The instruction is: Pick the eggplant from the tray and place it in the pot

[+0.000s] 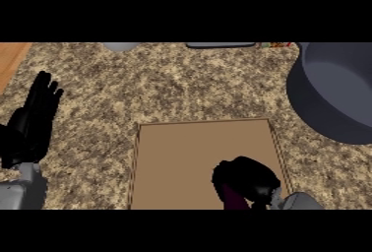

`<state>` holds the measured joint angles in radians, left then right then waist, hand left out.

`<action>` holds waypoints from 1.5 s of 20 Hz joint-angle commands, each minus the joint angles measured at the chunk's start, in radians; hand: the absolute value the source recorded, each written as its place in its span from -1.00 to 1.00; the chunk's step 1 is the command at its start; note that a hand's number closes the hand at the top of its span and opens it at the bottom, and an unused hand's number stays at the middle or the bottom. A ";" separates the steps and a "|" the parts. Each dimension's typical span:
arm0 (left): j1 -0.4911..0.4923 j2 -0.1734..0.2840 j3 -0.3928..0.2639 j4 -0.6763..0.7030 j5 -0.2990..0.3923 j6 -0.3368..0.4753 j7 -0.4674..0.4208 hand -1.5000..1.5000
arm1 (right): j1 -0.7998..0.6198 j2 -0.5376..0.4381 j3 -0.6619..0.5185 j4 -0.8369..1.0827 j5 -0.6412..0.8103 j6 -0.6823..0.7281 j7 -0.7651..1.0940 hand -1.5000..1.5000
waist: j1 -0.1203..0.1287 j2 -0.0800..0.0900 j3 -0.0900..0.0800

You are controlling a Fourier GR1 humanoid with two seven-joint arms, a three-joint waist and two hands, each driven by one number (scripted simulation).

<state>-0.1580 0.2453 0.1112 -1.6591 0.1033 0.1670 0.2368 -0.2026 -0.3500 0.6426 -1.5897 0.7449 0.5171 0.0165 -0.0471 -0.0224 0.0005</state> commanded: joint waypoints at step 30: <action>-0.063 -0.021 -0.013 0.039 -0.015 -0.026 -0.017 0.00 | 0.364 -0.477 -1.085 -0.188 -0.949 -0.174 -0.324 1.00 | 0.053 0.024 -0.001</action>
<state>-0.1921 0.2205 0.0975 -1.6346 0.0902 0.1539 0.2224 0.2748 -0.8173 -0.4620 -1.8522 -0.1715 0.3183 -0.3966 -0.0118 -0.0008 -0.0002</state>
